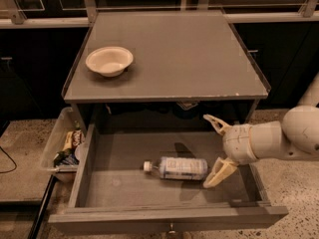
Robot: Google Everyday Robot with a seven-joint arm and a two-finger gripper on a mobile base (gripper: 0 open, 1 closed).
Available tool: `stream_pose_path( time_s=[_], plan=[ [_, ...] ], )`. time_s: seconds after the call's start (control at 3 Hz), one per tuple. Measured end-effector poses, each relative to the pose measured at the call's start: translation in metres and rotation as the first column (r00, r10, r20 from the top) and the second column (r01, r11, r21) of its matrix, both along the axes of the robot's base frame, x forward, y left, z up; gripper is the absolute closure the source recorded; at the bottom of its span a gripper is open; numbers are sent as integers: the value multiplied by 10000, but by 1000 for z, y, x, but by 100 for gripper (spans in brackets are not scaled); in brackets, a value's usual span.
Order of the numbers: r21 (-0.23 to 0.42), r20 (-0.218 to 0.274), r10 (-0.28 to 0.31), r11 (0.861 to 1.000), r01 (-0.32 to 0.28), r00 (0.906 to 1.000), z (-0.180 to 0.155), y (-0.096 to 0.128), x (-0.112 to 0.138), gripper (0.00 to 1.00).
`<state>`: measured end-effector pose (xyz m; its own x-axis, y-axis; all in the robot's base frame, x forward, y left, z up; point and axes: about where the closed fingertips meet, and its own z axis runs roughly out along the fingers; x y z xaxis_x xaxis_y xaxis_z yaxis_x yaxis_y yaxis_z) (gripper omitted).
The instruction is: Place blue plastic bottle into top drawer
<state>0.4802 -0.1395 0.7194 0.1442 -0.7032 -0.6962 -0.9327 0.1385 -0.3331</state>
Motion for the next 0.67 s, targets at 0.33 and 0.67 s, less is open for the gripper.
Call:
stream_pose_path(
  time_s=[0.33,0.67],
  plan=[
    [-991,591,210,9950,-151,9980,55,-16,-1,0],
    [-1117,1065,456,9932,-336,9933,103,-36,3,0]
  ],
)
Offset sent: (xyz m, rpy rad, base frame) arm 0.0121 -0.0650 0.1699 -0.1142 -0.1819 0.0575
